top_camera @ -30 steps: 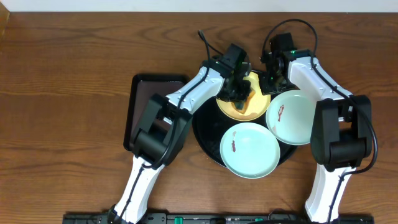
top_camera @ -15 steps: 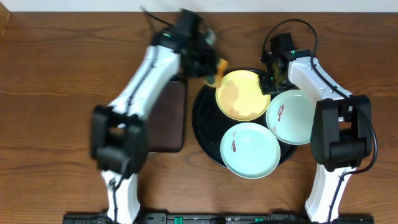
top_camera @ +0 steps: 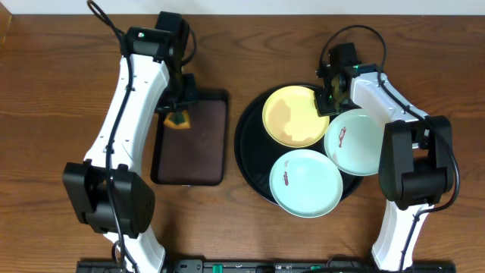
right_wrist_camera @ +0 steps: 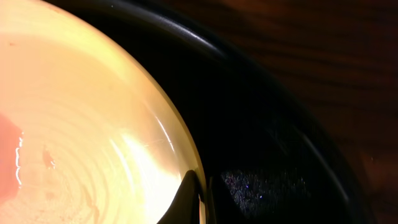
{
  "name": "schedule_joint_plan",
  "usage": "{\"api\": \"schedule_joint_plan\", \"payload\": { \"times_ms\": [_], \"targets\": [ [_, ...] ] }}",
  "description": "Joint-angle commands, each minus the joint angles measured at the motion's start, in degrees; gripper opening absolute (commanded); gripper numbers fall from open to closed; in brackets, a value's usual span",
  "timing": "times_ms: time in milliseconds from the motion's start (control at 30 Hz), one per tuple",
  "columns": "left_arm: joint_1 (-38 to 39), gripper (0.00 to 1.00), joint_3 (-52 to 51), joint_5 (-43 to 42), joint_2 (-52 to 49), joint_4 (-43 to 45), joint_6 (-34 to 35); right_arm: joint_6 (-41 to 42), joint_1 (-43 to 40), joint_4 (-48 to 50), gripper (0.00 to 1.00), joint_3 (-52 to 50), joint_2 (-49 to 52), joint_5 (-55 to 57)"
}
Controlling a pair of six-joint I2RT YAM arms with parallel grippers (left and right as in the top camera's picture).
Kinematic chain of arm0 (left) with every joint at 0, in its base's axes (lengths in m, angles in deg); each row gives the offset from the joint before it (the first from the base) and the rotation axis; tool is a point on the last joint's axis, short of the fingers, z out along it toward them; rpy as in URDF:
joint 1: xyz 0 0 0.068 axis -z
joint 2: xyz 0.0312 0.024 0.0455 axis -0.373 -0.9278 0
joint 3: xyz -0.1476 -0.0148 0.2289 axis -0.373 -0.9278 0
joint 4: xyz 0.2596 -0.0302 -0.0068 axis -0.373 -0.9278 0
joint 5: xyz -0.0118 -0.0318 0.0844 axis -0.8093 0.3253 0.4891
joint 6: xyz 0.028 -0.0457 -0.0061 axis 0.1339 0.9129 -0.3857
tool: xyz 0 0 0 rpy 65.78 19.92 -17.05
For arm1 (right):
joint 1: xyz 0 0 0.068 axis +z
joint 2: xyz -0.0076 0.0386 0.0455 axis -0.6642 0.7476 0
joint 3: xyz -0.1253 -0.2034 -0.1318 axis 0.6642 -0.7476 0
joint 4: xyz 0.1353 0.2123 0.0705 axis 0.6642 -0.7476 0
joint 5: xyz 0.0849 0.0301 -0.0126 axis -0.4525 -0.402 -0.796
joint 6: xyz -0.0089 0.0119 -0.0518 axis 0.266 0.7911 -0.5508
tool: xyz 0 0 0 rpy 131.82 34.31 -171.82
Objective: Clean dirty plates on tray and stack at the side
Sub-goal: 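Withdraw the left gripper with sponge toward the black tray, then lift the yellow plate with the right gripper and carry it right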
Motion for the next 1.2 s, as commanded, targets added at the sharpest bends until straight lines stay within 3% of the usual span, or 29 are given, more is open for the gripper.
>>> {"api": "schedule_joint_plan", "payload": {
  "times_ms": [0, 200, 567, 833, 1167],
  "targets": [
    [-1.03, 0.08, -0.70, 5.68, 0.07, -0.42, -0.28, 0.59, 0.70, 0.15, 0.01, -0.07, -0.70, 1.07],
    [-1.38, 0.08, -0.70, 5.86, 3.54, -0.24, -0.26, 0.57, 0.70, 0.26, 0.01, 0.83, -4.76, 1.51],
    [-1.38, 0.08, -0.70, 5.79, 19.39, -2.01, 1.05, 0.59, 1.33, -0.26, 0.01, 0.83, -10.47, 3.74],
    [-1.38, 0.08, -2.75, 5.79, 23.98, -5.31, 1.49, 0.55, 6.84, -0.48, 0.01, 0.83, -14.19, 13.92],
    [-1.38, 0.08, -12.44, 5.79, 23.91, -1.92, 1.70, 0.55, 15.67, -0.61, 0.01, 0.83, -21.35, 27.02]
  ]
}}
